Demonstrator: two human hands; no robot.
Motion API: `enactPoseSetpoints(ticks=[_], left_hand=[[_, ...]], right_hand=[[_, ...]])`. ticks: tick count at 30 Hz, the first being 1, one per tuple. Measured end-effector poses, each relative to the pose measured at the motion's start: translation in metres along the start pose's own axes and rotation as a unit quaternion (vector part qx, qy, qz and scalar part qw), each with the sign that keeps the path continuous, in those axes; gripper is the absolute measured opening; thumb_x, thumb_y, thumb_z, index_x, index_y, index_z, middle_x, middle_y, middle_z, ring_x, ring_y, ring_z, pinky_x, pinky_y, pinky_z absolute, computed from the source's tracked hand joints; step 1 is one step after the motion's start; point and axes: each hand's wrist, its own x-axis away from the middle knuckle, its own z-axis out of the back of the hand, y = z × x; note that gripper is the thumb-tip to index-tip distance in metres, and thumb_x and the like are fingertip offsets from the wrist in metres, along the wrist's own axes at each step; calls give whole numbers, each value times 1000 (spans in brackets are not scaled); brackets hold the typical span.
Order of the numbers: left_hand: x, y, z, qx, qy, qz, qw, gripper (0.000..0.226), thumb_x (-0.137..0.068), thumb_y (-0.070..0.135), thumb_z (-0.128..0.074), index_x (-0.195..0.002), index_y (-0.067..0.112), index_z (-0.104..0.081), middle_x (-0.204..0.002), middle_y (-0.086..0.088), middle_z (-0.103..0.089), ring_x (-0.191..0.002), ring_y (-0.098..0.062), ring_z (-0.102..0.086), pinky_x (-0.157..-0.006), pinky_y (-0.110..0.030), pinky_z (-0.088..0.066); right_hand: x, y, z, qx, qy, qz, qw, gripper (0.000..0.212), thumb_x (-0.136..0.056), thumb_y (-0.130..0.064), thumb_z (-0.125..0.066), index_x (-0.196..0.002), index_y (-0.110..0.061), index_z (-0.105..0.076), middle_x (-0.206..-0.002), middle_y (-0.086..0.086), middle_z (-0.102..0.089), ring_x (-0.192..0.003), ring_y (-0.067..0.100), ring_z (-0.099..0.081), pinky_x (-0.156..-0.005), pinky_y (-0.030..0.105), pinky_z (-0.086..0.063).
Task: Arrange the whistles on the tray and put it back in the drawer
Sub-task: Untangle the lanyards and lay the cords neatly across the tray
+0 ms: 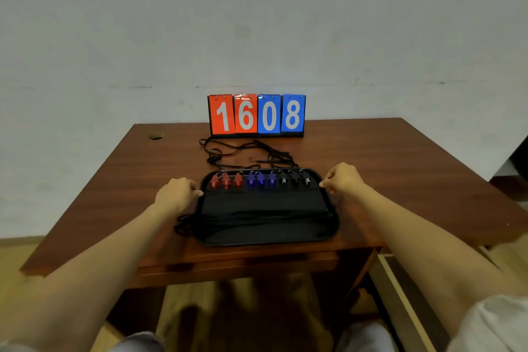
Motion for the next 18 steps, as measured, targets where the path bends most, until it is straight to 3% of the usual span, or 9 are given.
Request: enactPoseSetpoints(ticks=[3,6,9,12,15,18], left_hand=[[8,-1,-12,-44,-6,-4,999,28,-97,30,-47,-115,18,-65,-115,-11,-67,-106,-33,-61,-90,-38,-47],[14,-3,-23,-87,1,-6,996,30,-99,23,-38,-121,19,-58,-120,-7,-65,-113,-30,-56,-94,-38,-37],[19,-6,-29,-77,43,-4,996,20,-98,28,-42,-107,14,-53,-106,-7,-67,-106,-30,-55,-91,-40,-33],[26,-6,-31,-89,52,-16,994,20,-96,36,-45,-96,21,-58,-99,-2,-68,-106,-26,-54,-91,-40,-31],[31,-6,-33,-98,60,-14,993,21,-96,37,-47,-95,23,-63,-97,-1,-69,-108,-26,-53,-91,-39,-30],[35,-5,-35,-105,72,-6,992,21,-95,36,-48,-97,23,-65,-101,-3,-68,-110,-27,-50,-91,-40,-29]], right_hand=[[7,10,-2,3,4,-1,1000,16,-88,-10,-65,-79,1,-72,-69,14,-69,-58,18,-61,-74,35,-57],[13,16,-6,4,-20,-18,1000,22,-94,-1,-51,-81,3,-68,-63,11,-64,-55,21,-59,-60,29,-56],[17,23,-11,24,-28,-21,999,21,-93,-1,-53,-78,2,-66,-64,12,-65,-55,21,-61,-58,28,-56],[21,29,-14,51,-39,-13,998,13,-89,-5,-61,-81,-2,-70,-76,13,-70,-70,24,-67,-68,32,-58],[24,35,-16,77,-36,-2,996,11,-87,-10,-65,-85,-4,-74,-92,14,-72,-88,27,-69,-79,35,-57],[27,38,-19,89,-32,8,995,11,-87,-12,-65,-82,-7,-73,-95,14,-73,-90,27,-67,-75,34,-55]])
